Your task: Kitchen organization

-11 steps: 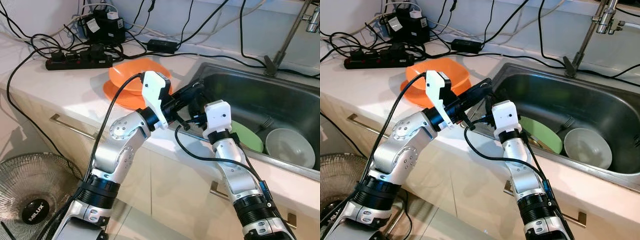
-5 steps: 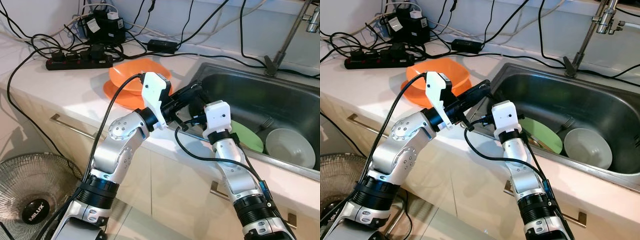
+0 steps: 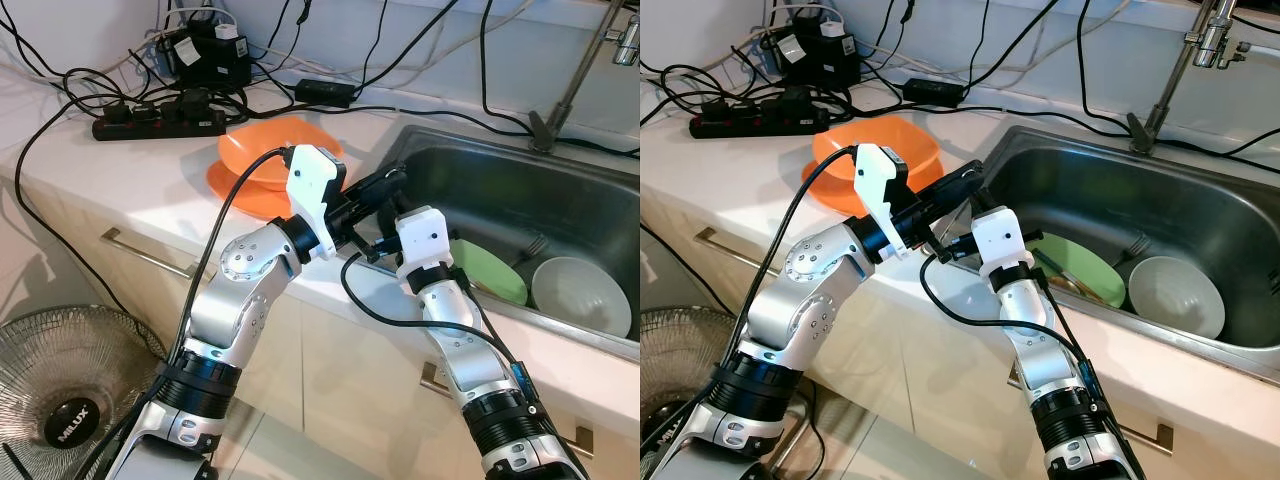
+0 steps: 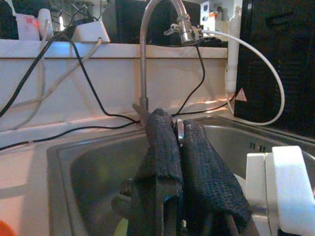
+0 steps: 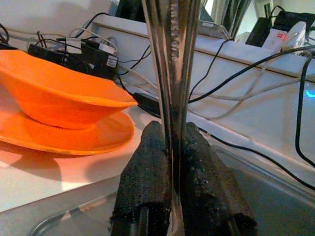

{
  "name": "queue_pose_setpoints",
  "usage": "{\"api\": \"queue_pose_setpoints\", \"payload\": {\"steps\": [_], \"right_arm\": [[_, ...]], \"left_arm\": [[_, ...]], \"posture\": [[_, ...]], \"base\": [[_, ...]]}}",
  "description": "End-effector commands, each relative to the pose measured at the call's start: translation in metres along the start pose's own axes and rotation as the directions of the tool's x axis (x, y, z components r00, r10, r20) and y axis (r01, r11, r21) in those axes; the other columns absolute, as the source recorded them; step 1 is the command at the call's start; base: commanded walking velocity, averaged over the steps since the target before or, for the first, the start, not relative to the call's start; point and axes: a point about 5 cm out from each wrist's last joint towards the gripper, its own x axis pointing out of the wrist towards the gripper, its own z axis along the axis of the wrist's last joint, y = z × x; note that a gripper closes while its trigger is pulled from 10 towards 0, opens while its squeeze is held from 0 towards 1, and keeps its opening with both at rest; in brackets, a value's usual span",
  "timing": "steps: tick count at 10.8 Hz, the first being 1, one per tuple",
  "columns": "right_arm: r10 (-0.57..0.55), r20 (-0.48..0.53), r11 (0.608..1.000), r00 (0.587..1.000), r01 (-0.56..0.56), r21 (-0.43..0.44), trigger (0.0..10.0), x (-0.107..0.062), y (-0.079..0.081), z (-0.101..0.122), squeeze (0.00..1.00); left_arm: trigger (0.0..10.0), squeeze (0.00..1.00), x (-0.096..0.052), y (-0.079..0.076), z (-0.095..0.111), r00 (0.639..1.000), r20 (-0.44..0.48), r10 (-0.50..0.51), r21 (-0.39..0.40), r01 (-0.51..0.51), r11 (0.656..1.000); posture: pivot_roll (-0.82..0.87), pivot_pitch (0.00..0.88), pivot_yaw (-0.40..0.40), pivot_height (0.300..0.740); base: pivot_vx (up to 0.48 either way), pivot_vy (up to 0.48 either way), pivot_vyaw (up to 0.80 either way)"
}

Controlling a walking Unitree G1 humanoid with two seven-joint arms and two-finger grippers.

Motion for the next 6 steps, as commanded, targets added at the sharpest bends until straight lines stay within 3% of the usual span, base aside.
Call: {"api": "queue_pose_setpoints", "payload": {"steps": [1,2,5,6], "right_arm": [[-0.052,0.012,0.999,0.999,0.052,0.016,0.0,0.0046,-0.0119,0.0035,0.00],[-0.056,0.012,0.998,0.998,0.056,0.014,0.0,0.0045,-0.0134,0.0034,0.00],[-0.061,0.010,0.998,0.998,0.061,0.005,0.0,0.0056,-0.0165,0.0029,0.00],[-0.062,0.005,0.998,0.998,0.062,0.003,0.0,0.0055,-0.0172,0.0019,0.00]], "left_arm": [[10.0,0.20,-0.0026,0.0024,0.0017,1.000,0.009,0.011,-0.003,-0.011,1.000],[10.0,1.00,-0.0020,0.0032,0.0024,1.000,0.017,0.019,-0.016,-0.019,1.000],[10.0,1.00,-0.0037,0.0077,0.0070,0.997,0.049,0.055,-0.052,-0.053,0.997],[10.0,1.00,-0.0048,0.0110,0.0116,0.993,0.087,0.084,-0.110,-0.074,0.991]], "posture": [[0.20,0.010,0.015,0.740],[0.20,0.012,0.014,0.740],[0.20,0.012,0.011,0.740],[0.20,0.010,0.009,0.740]], "base": [[0.000,0.000,0.00],[0.000,0.000,0.00],[0.000,0.000,0.00],[0.000,0.000,0.00]]}}
